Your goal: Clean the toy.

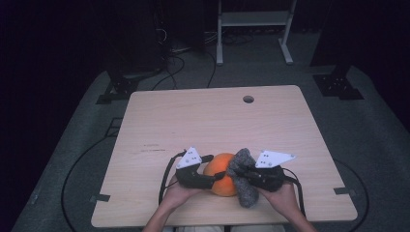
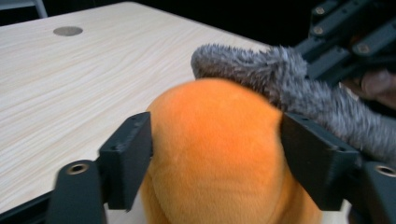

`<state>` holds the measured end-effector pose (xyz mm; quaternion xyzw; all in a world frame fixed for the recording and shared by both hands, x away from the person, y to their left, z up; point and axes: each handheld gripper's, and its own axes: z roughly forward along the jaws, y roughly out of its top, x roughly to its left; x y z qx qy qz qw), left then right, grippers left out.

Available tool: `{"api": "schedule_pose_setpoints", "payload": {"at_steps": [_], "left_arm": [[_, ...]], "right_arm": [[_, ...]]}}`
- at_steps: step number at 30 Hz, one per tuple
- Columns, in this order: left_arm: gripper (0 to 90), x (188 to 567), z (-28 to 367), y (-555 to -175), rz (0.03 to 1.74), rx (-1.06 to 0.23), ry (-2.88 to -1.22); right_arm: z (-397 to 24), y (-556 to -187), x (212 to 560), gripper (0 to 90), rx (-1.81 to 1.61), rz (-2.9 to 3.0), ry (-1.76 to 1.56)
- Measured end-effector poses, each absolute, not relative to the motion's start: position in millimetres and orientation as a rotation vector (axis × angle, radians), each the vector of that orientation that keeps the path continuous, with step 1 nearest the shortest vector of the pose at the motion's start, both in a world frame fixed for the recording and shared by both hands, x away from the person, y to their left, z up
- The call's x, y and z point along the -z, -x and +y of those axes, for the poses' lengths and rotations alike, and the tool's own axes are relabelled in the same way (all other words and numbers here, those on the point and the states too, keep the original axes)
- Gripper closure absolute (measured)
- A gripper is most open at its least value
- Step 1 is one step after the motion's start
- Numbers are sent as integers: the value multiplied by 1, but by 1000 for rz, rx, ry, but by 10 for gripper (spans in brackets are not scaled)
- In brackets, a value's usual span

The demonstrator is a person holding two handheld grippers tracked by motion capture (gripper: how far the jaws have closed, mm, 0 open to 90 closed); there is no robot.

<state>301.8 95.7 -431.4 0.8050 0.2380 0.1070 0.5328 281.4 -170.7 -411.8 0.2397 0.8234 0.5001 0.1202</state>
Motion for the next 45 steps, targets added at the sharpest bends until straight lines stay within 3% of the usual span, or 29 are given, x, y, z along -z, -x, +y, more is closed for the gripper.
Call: {"api": "schedule_pose_setpoints", "payload": {"at_steps": [3,10,14,17,18,19,20,23,25,26,27,30,31,33,35,39,43,45], "left_arm": [[331,431,99,-299,525,-299,-1970],[337,431,95,-295,468,-338,-1993],[113,426,98,-308,623,-164,-1967],[61,431,93,-309,616,-102,-2034],[74,434,92,-308,606,-86,-2052],[198,434,93,-305,559,-121,-2047],[260,431,93,-304,531,-161,-2050],[360,426,90,-298,450,-260,-2021],[368,420,82,-287,300,-452,-1996],[364,420,80,-286,264,-479,-2000],[340,422,78,-286,260,-463,-2012],[152,428,79,-293,362,-382,-1994],[134,428,79,-293,362,-382,-1994],[170,429,85,-296,440,-330,-1978],[280,431,89,-294,414,-358,-1986],[315,432,89,-292,393,-350,-1988],[315,431,85,-288,320,-392,-2000],[239,429,86,-290,365,-384,-2004]], "right_arm": [[-180,-289,419,811,-1394,2437,-779],[-182,-293,413,811,-1442,2410,-812],[-179,-290,423,811,-1466,2422,-827],[-174,-283,428,811,-1495,2444,-804],[-173,-280,429,811,-1489,2449,-793],[-170,-275,428,811,-1443,2444,-763],[-171,-274,427,811,-1444,2440,-767],[-175,-273,419,810,-1461,2423,-766],[-183,-268,405,811,-1538,2317,-731],[-185,-270,401,811,-1558,2299,-735],[-186,-274,400,811,-1561,2301,-740],[-182,-281,412,810,-1546,2346,-762],[-182,-281,412,810,-1546,2346,-762],[-176,-280,416,810,-1528,2367,-740],[-179,-283,418,810,-1491,2376,-752],[-204,-296,433,810,-1453,2396,-937],[-205,-294,420,806,-1526,2377,-880],[-198,-293,417,806,-1502,2386,-836]]}}
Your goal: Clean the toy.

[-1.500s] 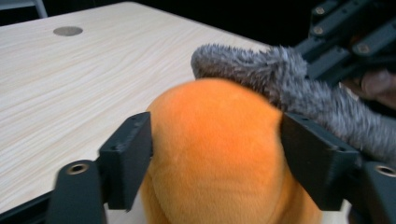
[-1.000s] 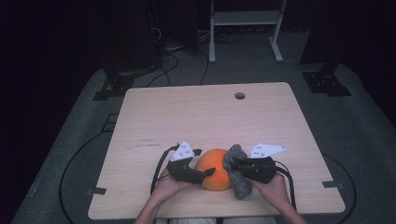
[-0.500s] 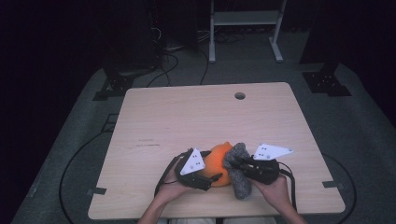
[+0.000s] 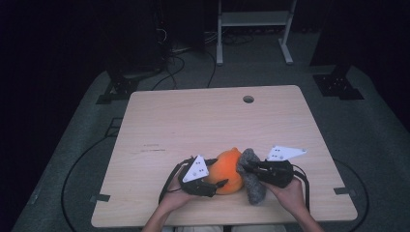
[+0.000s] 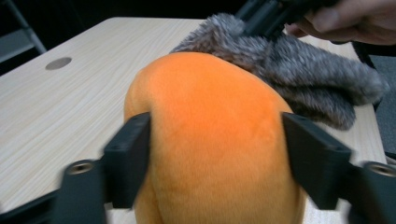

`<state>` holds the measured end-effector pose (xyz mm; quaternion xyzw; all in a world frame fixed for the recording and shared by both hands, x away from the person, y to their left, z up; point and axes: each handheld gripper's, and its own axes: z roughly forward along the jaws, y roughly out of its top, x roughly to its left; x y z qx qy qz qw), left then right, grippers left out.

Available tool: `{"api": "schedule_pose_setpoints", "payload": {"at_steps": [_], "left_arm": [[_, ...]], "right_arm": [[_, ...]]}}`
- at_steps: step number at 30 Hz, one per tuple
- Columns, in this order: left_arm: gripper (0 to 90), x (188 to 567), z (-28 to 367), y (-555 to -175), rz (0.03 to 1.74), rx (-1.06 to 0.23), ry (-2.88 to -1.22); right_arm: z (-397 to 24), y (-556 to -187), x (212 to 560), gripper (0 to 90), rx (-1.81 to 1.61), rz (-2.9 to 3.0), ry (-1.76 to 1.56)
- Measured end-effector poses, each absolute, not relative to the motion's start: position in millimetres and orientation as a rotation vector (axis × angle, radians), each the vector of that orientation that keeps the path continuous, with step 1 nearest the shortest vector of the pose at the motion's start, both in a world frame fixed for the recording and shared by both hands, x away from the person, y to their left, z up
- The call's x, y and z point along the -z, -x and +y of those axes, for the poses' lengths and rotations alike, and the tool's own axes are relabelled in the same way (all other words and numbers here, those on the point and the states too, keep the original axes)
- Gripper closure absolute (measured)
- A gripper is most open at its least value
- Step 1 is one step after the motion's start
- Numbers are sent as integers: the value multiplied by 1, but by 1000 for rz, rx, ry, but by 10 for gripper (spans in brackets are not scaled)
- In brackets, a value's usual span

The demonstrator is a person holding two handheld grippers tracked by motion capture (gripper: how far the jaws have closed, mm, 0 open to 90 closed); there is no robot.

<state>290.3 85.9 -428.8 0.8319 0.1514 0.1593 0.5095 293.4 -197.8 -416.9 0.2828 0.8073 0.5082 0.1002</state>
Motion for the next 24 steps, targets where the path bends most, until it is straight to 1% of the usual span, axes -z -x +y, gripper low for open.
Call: {"api": "schedule_pose_setpoints", "payload": {"at_steps": [2,3,5,6,7,8,9,10,11,12,15,16,17,18,19,20,21,22,23,24], "left_arm": [[101,427,88,-295,450,-352,-1980],[57,427,90,-298,488,-320,-1967],[47,429,89,-301,503,-259,-1986],[71,430,89,-301,482,-237,-1996],[159,430,88,-299,456,-225,-1991],[217,430,88,-299,456,-225,-1991],[269,430,86,-295,435,-274,-2003],[302,430,86,-295,435,-274,-2003],[302,429,86,-293,416,-291,-2007],[345,429,85,-291,371,-322,-2011],[354,430,79,-283,271,-383,-2008],[329,430,79,-283,271,-383,-2008],[329,430,77,-280,256,-409,-2004],[197,429,76,-281,312,-394,-2001],[132,427,76,-284,356,-365,-2000],[102,427,76,-284,356,-365,-2000],[114,427,77,-288,381,-326,-2008],[187,427,77,-288,381,-326,-2008],[274,429,78,-287,358,-358,-2010],[292,430,78,-284,342,-374,-2008]], "right_arm": [[-196,-293,422,806,-1506,2408,-848],[-196,-293,426,805,-1517,2432,-848],[-194,-288,431,803,-1531,2466,-824],[-193,-285,432,802,-1520,2469,-812],[-194,-284,431,803,-1508,2477,-805],[-196,-285,431,805,-1503,2479,-809],[-200,-287,431,806,-1506,2487,-831],[-200,-287,431,806,-1506,2487,-831],[-205,-290,431,806,-1493,2491,-859],[-214,-292,426,805,-1515,2459,-895],[-209,-287,409,804,-1624,2430,-785],[-209,-287,409,804,-1624,2430,-785],[-205,-286,407,805,-1616,2428,-766],[-196,-284,409,805,-1564,2437,-733],[-194,-284,411,806,-1569,2435,-725],[-194,-284,411,806,-1569,2435,-725],[-190,-282,413,807,-1565,2439,-706],[-190,-282,413,807,-1565,2439,-706],[-193,-283,417,809,-1553,2430,-715],[-198,-286,420,810,-1566,2432,-734]]}}
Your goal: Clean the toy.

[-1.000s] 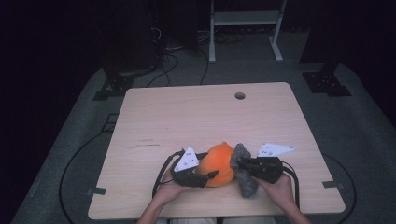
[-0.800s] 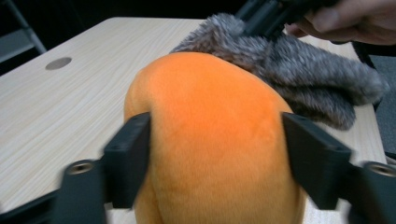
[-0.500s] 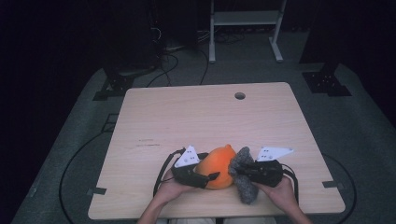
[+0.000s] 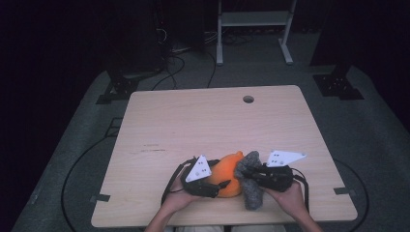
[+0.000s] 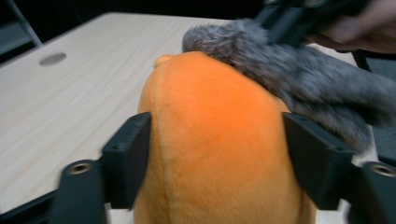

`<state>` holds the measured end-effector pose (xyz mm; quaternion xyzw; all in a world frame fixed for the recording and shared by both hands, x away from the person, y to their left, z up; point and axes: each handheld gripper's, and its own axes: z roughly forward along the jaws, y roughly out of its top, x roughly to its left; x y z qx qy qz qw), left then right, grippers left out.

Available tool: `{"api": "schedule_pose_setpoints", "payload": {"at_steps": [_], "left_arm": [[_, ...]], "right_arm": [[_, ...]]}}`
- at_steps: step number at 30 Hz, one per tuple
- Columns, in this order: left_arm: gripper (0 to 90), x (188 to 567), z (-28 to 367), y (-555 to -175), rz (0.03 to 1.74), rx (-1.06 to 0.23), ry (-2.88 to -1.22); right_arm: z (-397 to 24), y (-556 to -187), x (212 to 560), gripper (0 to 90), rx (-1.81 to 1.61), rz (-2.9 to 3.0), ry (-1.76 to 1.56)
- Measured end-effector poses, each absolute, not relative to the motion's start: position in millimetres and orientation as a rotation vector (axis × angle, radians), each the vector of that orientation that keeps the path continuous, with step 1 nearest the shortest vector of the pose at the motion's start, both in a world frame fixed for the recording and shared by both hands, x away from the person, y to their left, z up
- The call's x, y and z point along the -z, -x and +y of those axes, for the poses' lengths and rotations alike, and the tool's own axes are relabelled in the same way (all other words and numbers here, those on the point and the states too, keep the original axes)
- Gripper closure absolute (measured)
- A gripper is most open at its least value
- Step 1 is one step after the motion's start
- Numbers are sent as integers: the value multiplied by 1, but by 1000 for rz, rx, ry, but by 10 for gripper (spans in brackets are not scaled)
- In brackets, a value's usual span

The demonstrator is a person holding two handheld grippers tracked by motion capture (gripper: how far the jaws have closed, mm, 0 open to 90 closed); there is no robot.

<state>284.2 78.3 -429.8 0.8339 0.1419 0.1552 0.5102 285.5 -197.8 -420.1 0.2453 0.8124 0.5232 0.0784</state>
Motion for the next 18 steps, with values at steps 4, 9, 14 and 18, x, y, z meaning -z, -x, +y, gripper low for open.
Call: {"api": "schedule_pose_setpoints", "payload": {"at_steps": [4,9,14,18], "left_arm": [[327,430,79,-284,309,-375,-2010],[327,431,78,-281,263,-378,-2012],[65,432,81,-290,422,-310,-2035],[220,433,81,-288,394,-281,-2032]], "right_arm": [[-218,-296,430,810,-1533,2449,-878],[-217,-293,419,809,-1597,2403,-842],[-213,-290,431,808,-1589,2450,-860],[-219,-289,441,808,-1635,2451,-934]]}}
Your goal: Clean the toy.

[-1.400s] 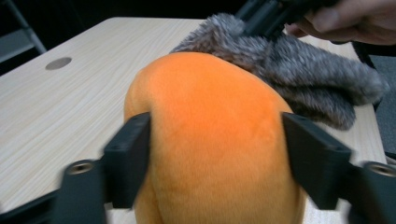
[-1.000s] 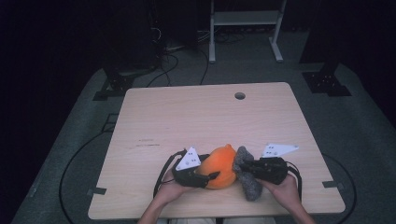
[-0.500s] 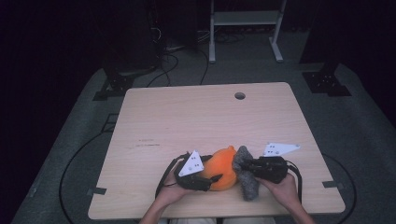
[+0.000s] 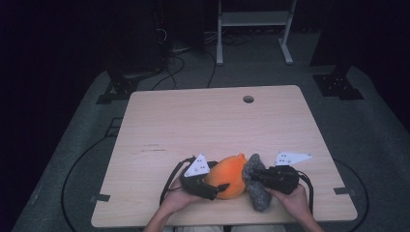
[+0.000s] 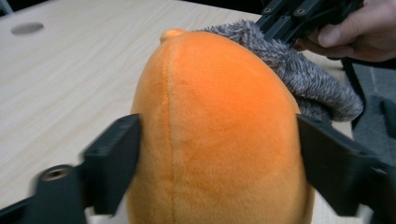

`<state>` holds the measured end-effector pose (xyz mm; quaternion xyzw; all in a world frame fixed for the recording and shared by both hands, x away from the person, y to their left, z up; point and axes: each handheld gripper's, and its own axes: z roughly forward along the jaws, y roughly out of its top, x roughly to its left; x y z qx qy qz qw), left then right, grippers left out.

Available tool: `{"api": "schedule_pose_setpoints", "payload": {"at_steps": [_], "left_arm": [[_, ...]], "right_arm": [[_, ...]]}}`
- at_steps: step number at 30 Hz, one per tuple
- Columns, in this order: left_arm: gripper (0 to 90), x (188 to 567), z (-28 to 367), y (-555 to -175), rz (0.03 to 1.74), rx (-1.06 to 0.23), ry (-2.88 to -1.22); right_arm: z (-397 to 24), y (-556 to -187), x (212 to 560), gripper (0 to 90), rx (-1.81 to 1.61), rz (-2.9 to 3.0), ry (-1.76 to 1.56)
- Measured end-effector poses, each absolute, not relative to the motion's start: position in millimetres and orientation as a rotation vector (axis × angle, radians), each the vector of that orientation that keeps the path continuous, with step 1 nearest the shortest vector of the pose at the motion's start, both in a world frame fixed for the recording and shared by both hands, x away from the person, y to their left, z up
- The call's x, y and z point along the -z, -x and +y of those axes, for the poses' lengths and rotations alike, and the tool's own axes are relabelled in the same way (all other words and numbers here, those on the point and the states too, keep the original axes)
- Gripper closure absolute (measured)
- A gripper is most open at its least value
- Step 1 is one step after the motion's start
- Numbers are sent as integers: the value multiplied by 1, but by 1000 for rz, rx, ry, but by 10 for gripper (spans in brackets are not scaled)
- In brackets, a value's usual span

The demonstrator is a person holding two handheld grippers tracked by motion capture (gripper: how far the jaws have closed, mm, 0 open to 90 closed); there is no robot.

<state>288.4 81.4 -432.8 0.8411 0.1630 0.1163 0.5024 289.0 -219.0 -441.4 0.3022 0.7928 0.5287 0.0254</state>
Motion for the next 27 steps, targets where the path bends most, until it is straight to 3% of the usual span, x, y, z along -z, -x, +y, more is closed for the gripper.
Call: {"api": "schedule_pose_setpoints", "payload": {"at_steps": [3,6,9,11,14,19,23,27], "left_arm": [[347,430,81,-284,324,-407,-2011],[363,431,70,-277,277,-594,-2024],[229,432,66,-278,302,-529,-2032],[228,432,68,-279,310,-517,-2029],[317,434,76,-281,339,-493,-2019],[378,435,78,-280,330,-460,-1986],[389,436,75,-284,351,-387,-1953],[389,436,80,-287,358,-360,-1956]], "right_arm": [[-220,-287,430,809,-1626,2407,-899],[-215,-281,420,809,-1721,2359,-832],[-201,-280,430,809,-1640,2424,-803],[-200,-281,434,809,-1643,2432,-806],[-210,-288,436,808,-1540,2415,-901],[-220,-291,433,808,-1603,2358,-962],[-212,-285,424,806,-1673,2341,-850],[-218,-291,437,809,-1657,2367,-963]]}}
